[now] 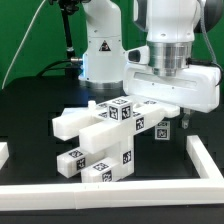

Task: Assemble chair

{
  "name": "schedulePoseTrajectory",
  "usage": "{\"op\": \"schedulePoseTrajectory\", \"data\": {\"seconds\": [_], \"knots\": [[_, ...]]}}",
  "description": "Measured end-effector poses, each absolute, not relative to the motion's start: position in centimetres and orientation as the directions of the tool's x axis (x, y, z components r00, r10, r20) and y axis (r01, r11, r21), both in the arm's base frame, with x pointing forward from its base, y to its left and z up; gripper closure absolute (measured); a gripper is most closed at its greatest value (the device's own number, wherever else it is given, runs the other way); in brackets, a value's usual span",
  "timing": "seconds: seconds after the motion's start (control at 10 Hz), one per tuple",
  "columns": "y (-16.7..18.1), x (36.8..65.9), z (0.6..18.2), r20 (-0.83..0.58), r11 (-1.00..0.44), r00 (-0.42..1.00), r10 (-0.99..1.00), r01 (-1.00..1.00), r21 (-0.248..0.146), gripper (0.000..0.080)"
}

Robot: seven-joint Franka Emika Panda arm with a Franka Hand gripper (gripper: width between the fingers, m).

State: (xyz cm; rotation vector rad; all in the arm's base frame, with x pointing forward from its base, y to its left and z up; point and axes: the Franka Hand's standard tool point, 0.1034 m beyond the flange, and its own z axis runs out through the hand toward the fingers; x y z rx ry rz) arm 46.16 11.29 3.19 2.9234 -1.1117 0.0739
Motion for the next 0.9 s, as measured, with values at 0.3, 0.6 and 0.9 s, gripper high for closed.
{"op": "schedulePoseTrajectory", "data": {"seconds": [0.3,0.6,0.9], "knots": [[11.3,45.4,2.7,0.048,-0.750,0.750,-0.660,-0.661,0.001,0.0151],[11.2,45.0,1.6,0.050,-0.755,0.755,-0.654,-0.655,0.013,0.0151],[11.8,44.6,1.2,0.047,-0.766,0.766,-0.641,-0.643,0.022,0.0151]]}}
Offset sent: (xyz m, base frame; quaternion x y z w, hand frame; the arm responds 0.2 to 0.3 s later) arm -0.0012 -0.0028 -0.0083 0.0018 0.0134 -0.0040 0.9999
